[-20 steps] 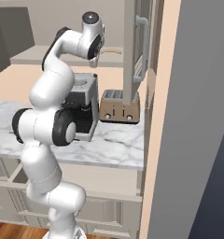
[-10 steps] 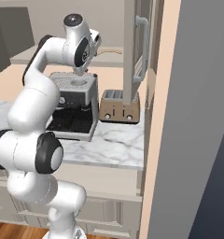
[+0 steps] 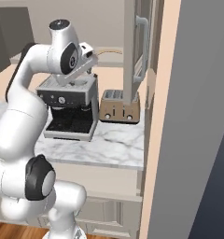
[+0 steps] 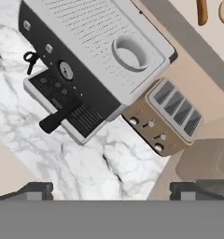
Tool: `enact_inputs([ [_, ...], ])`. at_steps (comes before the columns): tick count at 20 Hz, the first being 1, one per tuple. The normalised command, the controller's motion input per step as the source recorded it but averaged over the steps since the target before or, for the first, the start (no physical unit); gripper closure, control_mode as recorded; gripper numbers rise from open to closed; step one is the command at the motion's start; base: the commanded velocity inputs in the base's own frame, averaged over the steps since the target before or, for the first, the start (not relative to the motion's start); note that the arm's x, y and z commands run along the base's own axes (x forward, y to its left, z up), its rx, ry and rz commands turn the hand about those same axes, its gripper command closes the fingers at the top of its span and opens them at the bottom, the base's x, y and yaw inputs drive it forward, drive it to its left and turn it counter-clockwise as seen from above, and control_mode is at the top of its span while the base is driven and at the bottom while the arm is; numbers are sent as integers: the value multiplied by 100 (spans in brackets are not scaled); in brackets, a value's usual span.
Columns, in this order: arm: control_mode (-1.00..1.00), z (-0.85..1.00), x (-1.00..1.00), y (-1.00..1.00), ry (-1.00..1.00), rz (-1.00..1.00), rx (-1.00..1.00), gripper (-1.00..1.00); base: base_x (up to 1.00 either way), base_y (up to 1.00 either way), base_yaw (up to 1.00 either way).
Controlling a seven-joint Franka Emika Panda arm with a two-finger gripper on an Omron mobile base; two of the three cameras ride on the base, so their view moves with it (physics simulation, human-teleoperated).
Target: Organize the utensils by type. Pick up the wooden spoons from the counter and place them in the open cabinet. Then pick up the metallic utensils from the counter and place them in the open drawer.
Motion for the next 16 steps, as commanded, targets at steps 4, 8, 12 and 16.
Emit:
enact_inputs([
  [4, -100, -55, -60, 19, 20, -27, 21, -100, 0, 0, 0],
  [8, -100, -60, -47, 16, 20, -25, 24, -100, 0, 0, 0],
  [12, -100, -68, -34, 15, 20, -21, 23, -100, 0, 0, 0],
  [16, -100, -57, -26, 12, 21, -17, 23, -100, 0, 0, 0],
])
